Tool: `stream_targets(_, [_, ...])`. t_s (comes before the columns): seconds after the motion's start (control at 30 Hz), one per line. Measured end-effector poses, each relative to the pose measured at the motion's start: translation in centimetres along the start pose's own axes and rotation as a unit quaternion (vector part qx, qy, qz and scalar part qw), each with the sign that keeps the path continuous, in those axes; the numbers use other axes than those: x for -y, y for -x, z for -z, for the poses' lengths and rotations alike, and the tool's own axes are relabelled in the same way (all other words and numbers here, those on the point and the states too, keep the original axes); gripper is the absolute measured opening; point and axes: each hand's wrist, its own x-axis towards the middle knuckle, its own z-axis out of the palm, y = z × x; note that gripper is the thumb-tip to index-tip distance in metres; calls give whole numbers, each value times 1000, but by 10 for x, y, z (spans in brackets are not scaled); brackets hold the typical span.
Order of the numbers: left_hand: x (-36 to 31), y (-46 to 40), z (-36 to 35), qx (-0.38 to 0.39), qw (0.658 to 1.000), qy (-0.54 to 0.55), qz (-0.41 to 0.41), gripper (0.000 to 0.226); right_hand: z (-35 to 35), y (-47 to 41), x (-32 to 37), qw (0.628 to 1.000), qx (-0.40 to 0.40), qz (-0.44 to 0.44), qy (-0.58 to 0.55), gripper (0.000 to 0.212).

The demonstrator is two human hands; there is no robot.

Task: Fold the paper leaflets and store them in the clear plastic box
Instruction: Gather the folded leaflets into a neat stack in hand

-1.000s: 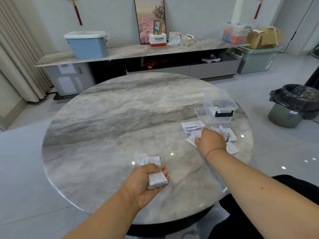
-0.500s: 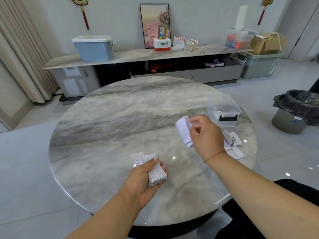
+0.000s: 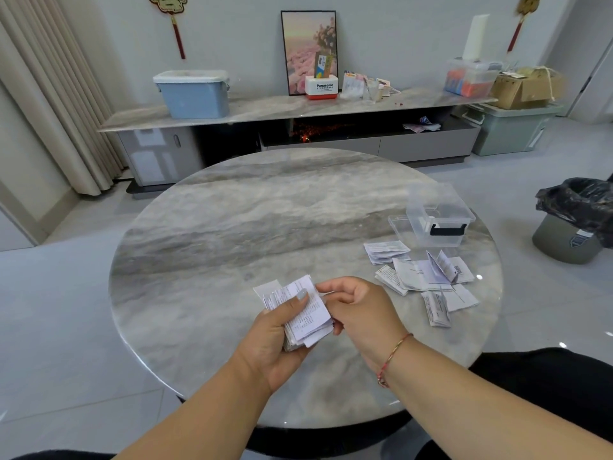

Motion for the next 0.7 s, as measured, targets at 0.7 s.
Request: stream_targets(0.7, [-16,-19,16,-172,980,89,-41,11,42,-6,22,992,51,-113,-1,30])
